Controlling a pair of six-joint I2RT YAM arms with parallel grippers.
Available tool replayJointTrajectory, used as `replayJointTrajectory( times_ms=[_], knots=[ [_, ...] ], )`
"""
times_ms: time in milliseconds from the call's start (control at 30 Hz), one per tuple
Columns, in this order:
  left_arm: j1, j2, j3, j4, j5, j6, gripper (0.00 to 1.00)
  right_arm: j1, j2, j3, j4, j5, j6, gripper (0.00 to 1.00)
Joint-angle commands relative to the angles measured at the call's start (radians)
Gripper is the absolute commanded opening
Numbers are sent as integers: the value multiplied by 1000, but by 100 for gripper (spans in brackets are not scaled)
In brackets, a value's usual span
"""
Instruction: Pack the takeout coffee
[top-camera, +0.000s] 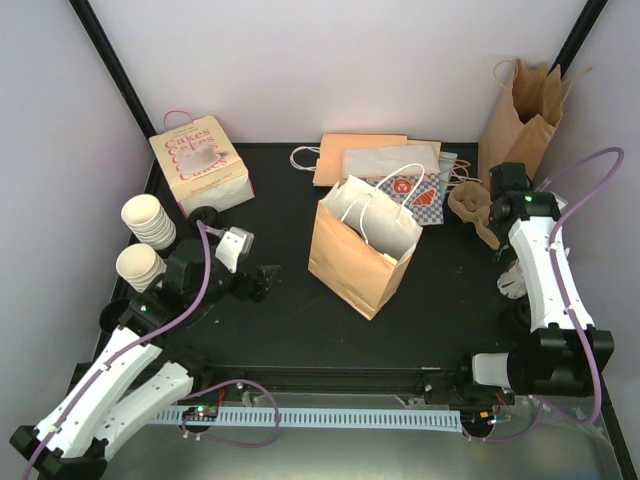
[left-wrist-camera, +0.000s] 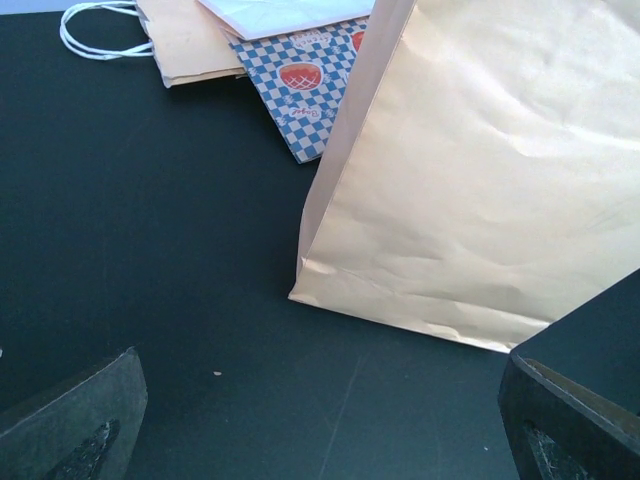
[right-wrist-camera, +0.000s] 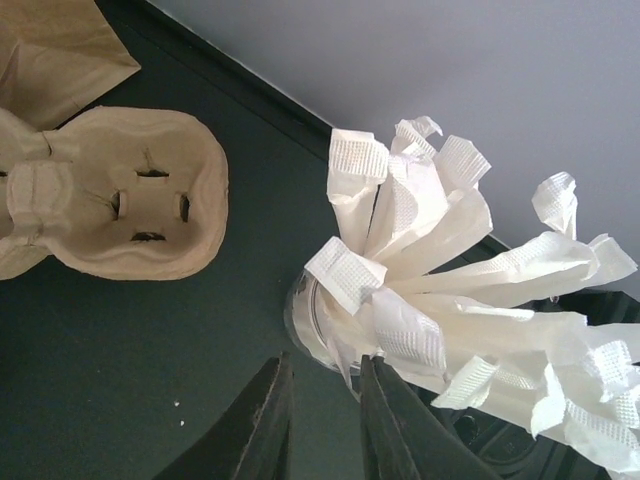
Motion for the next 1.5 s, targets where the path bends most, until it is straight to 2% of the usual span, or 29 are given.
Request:
replayJointTrajectory(
  times_ms=[0, 400, 600, 933, 1167, 1467],
  knots=[
    [7, 0, 5, 6, -3, 15, 99, -7, 4, 11, 20, 49, 0, 22],
    [8, 5, 6, 7, -2, 15, 99, -7, 9, 8, 18, 90, 1, 23],
    [8, 4, 6, 7, 0, 15, 99, -7, 9, 18, -3, 102, 7, 4],
    [8, 6, 4, 9, 9, 18, 99, -7, -19, 96, -69, 101, -4, 2],
    [8, 6, 5, 10, 9, 19, 99, -6, -27, 238, -164, 95, 3, 2],
    [8, 4, 2, 12, 10, 19, 99, -5, -7, 587, -317, 9, -38, 4]
  ],
)
